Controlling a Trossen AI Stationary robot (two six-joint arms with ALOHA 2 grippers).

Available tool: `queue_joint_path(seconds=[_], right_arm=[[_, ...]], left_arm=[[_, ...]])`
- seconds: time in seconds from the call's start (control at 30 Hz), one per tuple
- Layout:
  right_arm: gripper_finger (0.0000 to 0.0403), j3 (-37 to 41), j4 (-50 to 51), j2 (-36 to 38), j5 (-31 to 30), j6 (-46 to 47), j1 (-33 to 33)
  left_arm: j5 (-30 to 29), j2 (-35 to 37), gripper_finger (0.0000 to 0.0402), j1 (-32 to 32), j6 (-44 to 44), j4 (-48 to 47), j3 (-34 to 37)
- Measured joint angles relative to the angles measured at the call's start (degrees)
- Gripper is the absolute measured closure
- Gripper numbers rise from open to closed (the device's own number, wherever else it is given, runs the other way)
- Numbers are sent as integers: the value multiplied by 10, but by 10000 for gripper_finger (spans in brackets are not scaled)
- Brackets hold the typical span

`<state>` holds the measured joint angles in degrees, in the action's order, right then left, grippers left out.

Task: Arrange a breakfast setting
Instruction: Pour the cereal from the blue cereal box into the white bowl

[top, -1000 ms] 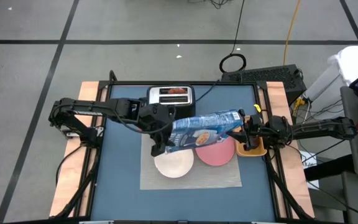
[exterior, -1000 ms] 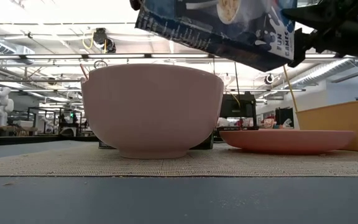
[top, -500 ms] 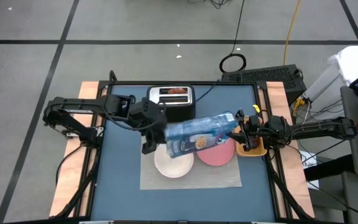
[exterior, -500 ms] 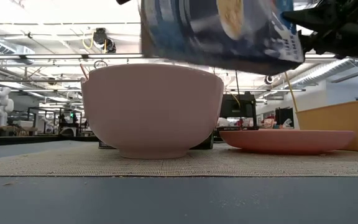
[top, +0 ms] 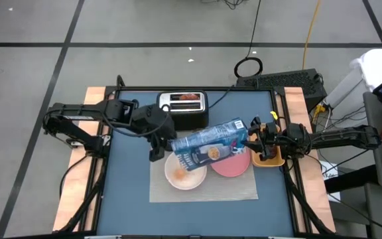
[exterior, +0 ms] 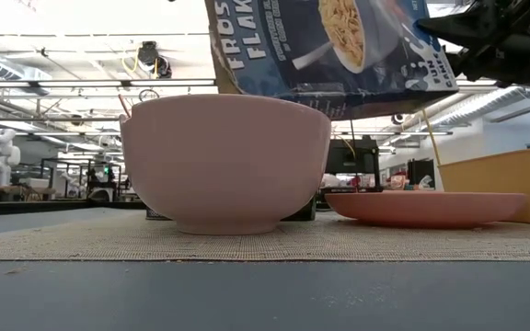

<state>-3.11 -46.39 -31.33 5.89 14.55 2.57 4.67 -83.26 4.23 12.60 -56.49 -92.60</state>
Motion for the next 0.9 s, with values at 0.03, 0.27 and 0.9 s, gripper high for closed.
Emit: queue_joint_path(seconds=[0.03,0.27,0.9], right_arm=[[205,0,0,0,1,0,0],[205,0,-1,0,1,0,0],[204,0,-35,0,-1,0,0]], left_arm=[[0,0,248,0,2,1,0],[-2,0,248,0,4,37,0],[-19,-1,248,2,-20,84,5]])
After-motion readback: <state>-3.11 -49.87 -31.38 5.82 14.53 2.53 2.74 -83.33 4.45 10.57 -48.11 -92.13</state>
